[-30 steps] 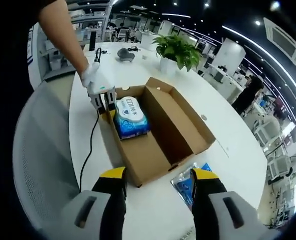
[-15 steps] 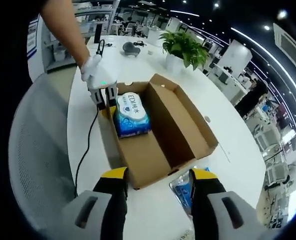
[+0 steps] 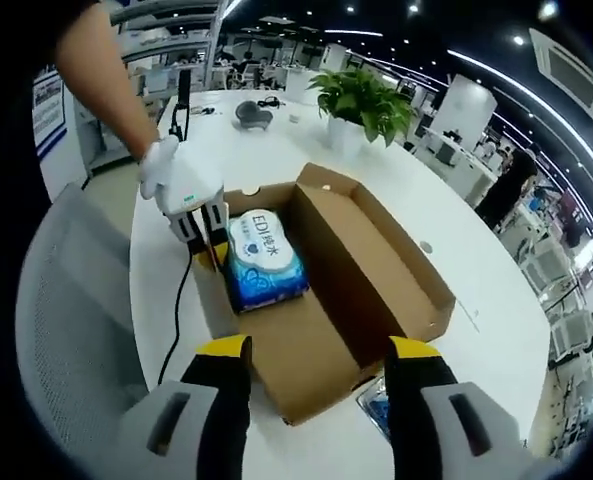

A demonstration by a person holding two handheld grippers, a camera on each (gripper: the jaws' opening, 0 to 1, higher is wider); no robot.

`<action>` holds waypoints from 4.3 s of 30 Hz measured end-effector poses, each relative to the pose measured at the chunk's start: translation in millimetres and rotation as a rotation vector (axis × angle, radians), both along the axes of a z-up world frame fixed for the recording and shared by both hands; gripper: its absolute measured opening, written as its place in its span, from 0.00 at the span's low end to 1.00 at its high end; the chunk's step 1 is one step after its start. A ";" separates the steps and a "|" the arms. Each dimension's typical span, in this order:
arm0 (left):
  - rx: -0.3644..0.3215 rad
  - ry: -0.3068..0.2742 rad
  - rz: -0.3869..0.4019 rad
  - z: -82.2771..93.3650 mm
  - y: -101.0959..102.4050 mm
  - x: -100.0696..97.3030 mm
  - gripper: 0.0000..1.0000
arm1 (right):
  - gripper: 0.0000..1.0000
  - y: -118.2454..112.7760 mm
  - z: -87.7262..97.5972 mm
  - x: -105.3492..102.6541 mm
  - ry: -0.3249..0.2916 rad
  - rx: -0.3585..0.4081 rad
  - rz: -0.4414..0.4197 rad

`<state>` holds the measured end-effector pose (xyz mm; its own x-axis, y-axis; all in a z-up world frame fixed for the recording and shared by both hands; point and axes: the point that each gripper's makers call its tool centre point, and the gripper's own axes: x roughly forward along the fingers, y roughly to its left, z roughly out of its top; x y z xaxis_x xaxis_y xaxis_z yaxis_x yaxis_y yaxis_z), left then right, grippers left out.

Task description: Operate the shoe box by opening the lid, removing the specified soft item, and placing it in the target area until the item is outside and the box remains undamaged.

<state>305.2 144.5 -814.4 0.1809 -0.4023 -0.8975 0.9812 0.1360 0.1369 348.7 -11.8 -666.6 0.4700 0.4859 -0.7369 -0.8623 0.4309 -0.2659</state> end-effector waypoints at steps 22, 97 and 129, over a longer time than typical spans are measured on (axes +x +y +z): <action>0.000 0.000 0.000 -0.3 0.2 -0.1 0.04 | 0.48 26.7 -6.7 11.3 0.096 0.062 -0.036; -0.001 0.000 -0.002 -0.9 -1.3 -0.4 0.04 | 0.66 112.6 -102.5 21.2 0.301 0.043 0.170; -0.001 -0.002 -0.003 -1.2 -1.5 -0.2 0.04 | 0.60 111.9 -125.7 20.9 0.328 -0.013 0.194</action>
